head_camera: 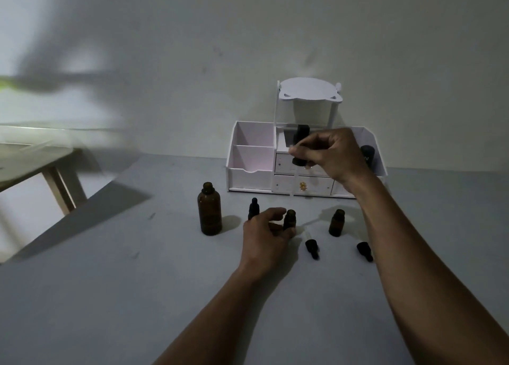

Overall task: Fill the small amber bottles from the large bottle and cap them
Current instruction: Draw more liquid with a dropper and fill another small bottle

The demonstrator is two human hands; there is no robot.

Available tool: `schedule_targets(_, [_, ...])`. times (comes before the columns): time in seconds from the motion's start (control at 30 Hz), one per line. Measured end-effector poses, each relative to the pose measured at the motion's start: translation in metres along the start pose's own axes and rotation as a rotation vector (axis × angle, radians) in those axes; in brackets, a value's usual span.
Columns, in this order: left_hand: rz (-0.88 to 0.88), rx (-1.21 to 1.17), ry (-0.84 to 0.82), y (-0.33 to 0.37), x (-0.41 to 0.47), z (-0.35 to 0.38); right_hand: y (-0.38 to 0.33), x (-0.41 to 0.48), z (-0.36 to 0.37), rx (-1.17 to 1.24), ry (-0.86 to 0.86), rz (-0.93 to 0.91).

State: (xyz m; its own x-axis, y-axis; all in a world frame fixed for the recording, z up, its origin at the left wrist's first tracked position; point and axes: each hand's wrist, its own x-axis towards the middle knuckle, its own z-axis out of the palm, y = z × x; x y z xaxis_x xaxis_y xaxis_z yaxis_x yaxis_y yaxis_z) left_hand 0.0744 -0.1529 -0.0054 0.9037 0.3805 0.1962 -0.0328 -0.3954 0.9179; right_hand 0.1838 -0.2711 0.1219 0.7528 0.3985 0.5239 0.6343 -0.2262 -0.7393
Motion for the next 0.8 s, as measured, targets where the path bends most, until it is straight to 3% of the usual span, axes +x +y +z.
schedule_targets(0.2, [0.129, 0.061, 0.045, -0.004, -0.009, -0.037, -0.021, 0.001, 0.001, 0.144, 0.151, -0.107])
schedule_targets(0.4, [0.237, -0.085, 0.430, -0.010, -0.014, -0.107, -0.052, 0.003, 0.037, 0.359, 0.228, -0.171])
schedule_targets(0.5, [0.209, -0.076, 0.564, -0.023, -0.004, -0.135, -0.059, 0.008, 0.062, 0.418, 0.239, -0.164])
schedule_targets(0.8, [0.100, -0.106, 0.239, -0.057, 0.017, -0.142, -0.055, 0.009, 0.108, 0.425, 0.154, -0.114])
